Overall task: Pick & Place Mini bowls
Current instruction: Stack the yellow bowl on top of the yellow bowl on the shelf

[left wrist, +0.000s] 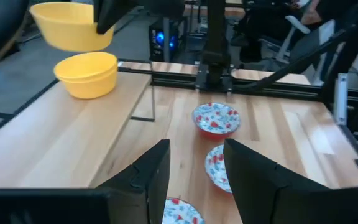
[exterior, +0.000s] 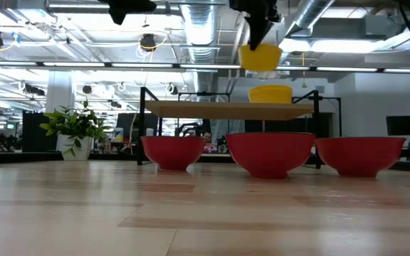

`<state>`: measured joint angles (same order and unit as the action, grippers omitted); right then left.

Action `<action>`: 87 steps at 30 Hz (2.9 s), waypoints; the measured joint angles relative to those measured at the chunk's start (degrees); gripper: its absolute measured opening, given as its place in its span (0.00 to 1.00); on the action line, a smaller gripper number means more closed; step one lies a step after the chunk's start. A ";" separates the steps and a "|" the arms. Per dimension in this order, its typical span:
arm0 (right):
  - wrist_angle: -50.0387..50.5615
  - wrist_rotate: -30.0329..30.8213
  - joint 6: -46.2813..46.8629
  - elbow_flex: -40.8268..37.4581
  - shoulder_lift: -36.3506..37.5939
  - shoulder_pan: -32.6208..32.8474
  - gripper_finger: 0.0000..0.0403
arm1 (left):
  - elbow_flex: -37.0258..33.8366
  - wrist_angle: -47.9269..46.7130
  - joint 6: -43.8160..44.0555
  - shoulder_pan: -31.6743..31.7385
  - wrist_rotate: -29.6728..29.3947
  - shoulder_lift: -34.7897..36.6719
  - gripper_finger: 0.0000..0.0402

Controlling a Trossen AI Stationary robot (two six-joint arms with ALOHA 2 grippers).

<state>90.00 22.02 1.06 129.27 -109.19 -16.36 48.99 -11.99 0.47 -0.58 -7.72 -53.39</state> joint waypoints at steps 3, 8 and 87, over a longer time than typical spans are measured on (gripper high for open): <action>0.01 -2.93 -0.40 0.04 0.46 -3.60 0.00 | 0.00 0.11 -0.18 1.56 -0.18 -0.27 0.37; 0.02 -4.92 -2.82 0.00 0.24 -8.19 0.00 | -0.07 -0.13 -0.21 4.93 -0.23 -1.22 0.37; -1.92 -6.43 -1.12 -8.55 0.09 -7.78 0.14 | -0.04 3.03 1.49 7.08 0.71 -2.89 0.37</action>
<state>88.07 15.59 -0.05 120.73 -109.10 -24.14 48.95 -8.96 1.96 6.50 -7.01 -56.27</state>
